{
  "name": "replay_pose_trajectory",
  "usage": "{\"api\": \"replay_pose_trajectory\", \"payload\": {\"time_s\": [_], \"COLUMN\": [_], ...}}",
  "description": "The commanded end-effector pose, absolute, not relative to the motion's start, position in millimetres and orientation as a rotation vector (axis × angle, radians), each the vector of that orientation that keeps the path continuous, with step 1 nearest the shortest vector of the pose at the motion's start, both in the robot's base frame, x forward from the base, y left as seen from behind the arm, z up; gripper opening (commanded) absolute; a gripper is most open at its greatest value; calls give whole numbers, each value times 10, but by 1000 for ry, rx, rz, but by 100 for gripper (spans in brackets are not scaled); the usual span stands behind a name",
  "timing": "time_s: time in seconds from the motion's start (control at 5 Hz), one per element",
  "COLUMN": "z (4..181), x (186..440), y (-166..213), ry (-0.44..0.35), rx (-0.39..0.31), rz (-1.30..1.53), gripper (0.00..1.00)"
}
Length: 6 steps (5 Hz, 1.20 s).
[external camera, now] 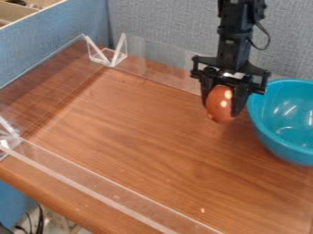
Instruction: Put the mushroom in the blue bowl
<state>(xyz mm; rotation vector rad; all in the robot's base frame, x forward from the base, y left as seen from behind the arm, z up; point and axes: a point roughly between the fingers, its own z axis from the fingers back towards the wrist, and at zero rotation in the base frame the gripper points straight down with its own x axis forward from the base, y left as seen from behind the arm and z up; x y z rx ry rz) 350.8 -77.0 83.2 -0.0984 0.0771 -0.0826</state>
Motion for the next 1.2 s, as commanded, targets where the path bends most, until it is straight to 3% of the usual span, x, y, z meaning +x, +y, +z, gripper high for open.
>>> {"api": "replay_pose_trajectory", "payload": {"time_s": [0.0, 0.4, 1.0], "z": [958, 1032, 697], "x": [3527, 3687, 3845], "y": [-677, -549, -425], "ry": [29, 37, 51], "rx": [-107, -110, -92], "rz": [-140, -212, -394], "gripper": [0, 0, 0]}}
